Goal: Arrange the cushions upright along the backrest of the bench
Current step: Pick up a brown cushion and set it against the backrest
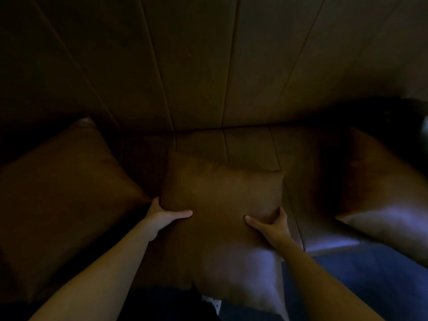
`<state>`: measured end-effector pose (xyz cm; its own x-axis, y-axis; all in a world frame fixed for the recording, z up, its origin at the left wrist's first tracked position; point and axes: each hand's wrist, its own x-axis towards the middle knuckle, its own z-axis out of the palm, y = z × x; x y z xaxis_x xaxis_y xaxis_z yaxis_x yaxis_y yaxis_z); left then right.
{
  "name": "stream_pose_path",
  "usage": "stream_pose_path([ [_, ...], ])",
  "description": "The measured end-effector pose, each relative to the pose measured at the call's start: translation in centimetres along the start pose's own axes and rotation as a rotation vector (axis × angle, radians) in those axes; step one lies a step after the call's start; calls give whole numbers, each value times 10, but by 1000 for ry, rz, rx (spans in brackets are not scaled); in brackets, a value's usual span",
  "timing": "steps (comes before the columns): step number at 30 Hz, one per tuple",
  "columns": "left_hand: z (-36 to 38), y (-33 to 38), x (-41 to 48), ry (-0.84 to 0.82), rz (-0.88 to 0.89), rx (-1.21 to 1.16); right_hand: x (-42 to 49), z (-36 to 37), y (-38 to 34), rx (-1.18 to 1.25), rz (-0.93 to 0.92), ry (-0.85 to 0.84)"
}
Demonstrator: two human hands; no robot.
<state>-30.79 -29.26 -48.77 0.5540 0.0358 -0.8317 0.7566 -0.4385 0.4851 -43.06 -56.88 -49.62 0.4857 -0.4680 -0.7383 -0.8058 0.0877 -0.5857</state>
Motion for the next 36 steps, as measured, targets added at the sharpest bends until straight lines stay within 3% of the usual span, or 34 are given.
stream_pose_path([
  [14,-16,90,21,7,189,-75,34,-4,-99,28,-127,53],
  [24,-27,96,71,-39,126,-103,64,28,-116,-11,-85,1],
  [30,-27,118,63,-12,58,41,50,24,-129,-21,-48,4],
  [36,24,174,26,127,228,246,23,-1,-152,49,-100,15],
])
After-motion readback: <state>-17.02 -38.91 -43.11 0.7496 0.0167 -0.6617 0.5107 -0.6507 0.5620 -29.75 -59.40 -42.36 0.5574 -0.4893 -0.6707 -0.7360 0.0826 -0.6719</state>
